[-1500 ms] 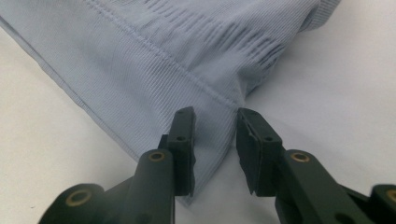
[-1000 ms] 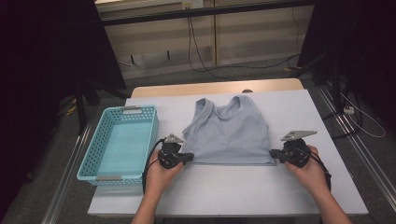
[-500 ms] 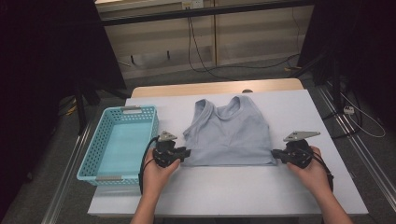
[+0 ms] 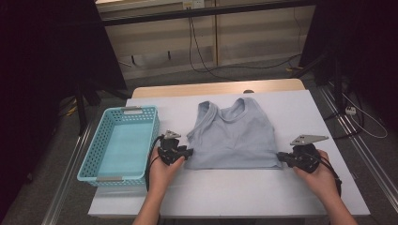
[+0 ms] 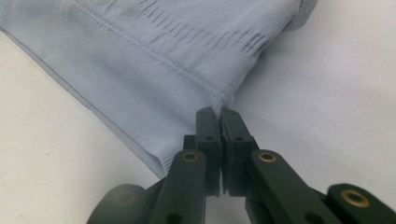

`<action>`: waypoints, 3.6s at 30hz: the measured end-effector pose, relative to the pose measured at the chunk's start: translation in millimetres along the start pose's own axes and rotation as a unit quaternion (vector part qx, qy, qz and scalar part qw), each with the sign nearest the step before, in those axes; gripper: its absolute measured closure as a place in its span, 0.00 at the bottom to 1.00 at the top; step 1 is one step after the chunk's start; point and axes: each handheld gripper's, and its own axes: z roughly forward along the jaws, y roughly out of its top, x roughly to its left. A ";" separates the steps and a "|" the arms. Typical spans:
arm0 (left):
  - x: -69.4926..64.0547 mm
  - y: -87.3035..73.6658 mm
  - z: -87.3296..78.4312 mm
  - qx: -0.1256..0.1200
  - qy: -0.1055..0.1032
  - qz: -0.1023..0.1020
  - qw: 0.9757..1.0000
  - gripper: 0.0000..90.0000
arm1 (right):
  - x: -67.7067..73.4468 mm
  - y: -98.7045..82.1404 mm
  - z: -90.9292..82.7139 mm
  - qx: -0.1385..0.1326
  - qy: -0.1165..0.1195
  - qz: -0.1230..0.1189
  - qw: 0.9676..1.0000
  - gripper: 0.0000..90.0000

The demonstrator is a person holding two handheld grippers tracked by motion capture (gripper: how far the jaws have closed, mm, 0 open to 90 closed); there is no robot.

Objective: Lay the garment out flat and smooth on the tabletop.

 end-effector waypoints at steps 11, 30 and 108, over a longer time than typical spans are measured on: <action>2.7 3.0 7.5 0.008 -0.014 -0.014 1.000 0.82 | 4.1 -2.3 -3.1 0.002 -0.009 -0.010 1.000 0.98; -1.9 16.3 22.8 0.016 -0.031 -0.038 0.999 0.87 | -1.9 -15.1 -18.8 -0.006 -0.011 0.009 1.000 0.98; 8.7 31.9 17.6 -0.026 0.005 -0.019 0.999 0.59 | -8.1 -4.8 -12.6 -0.020 0.008 0.057 0.998 0.96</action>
